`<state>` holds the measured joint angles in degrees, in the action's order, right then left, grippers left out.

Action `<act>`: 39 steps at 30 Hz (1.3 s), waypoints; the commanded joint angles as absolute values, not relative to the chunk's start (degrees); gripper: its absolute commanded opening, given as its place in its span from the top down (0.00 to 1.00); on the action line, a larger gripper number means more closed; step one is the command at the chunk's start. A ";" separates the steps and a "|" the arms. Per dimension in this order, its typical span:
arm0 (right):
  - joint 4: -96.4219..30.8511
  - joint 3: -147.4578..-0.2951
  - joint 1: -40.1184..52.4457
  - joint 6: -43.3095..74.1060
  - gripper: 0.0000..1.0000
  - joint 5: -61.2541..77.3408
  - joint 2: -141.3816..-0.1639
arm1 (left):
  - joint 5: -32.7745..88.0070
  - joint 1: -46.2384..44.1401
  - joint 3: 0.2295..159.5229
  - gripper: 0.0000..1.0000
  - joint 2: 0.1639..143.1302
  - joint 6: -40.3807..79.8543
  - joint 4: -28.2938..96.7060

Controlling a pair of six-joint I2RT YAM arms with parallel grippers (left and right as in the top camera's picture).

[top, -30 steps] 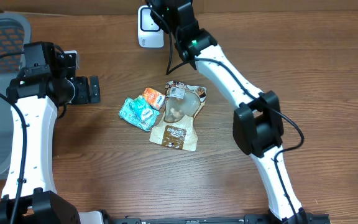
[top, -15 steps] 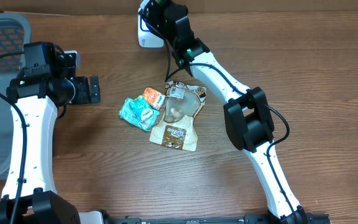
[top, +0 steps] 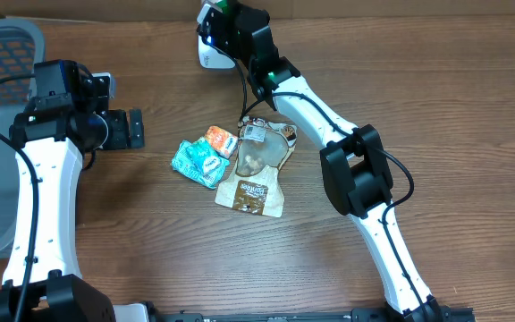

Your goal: Scan the item barcode

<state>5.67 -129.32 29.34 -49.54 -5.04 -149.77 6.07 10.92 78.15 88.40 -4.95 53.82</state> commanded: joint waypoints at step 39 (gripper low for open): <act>-90.87 -125.99 19.94 13.96 0.92 -4.27 -115.31 | 6.92 10.85 78.56 0.00 88.40 -6.42 53.74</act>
